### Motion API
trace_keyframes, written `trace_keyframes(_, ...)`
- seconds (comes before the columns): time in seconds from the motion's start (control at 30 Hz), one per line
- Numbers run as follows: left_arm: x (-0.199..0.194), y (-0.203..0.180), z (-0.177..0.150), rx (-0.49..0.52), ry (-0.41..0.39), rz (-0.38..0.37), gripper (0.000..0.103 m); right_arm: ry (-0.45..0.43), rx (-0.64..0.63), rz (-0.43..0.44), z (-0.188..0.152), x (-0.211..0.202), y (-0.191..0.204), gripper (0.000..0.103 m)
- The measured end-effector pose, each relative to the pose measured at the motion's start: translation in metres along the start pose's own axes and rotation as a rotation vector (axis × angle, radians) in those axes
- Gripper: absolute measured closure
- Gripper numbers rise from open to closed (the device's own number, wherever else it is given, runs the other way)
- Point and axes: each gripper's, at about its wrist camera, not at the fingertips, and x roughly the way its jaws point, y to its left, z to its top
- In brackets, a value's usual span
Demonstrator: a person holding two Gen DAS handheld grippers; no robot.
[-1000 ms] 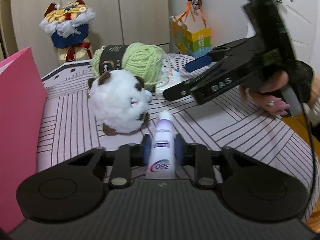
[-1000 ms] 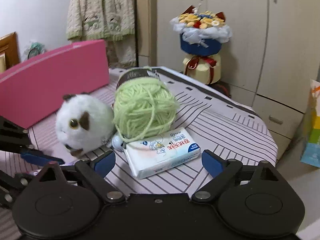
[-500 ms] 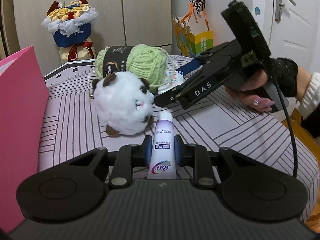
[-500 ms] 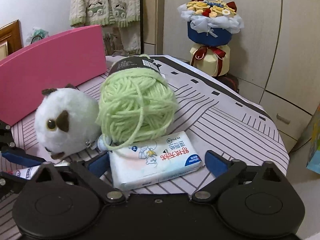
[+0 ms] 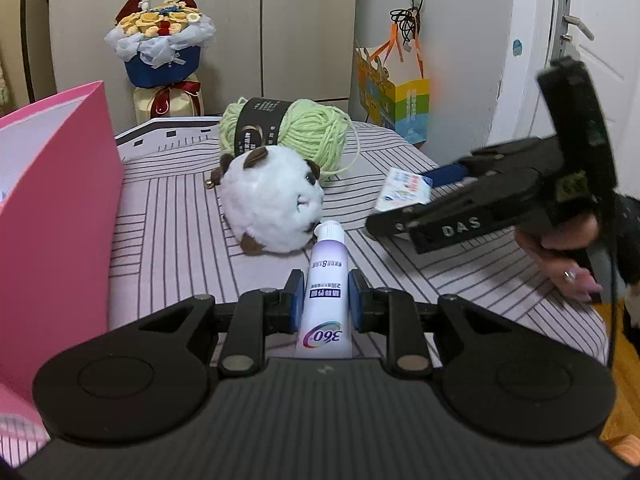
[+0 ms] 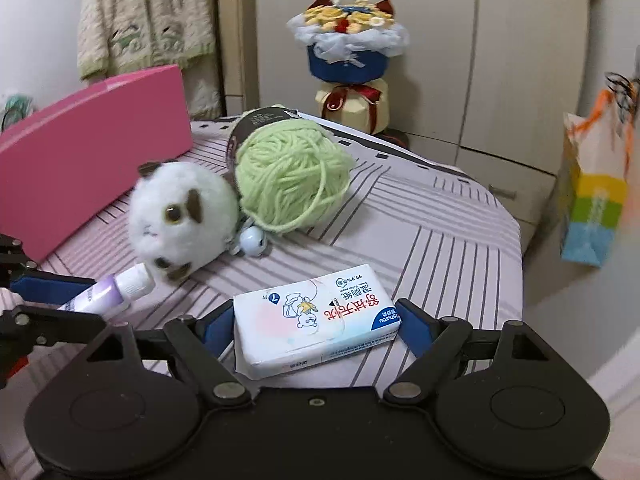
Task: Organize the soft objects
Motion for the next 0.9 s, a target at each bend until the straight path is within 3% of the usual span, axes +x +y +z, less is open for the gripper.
trace_keyframes(0.37, -0.034, 0.014, -0.013, -0.067, -0.016, -0.027, 0.081, -0.075, 0.059, 0.007, -0.023, -0.052, 0.036, 0.017)
trace_keyframes(0.9, -0.085, 0.049, -0.031, -0.169, 0.022, -0.095, 0.081, 0.031, 0.054, 0.09, -0.044, -0.101, 0.094, 0.017)
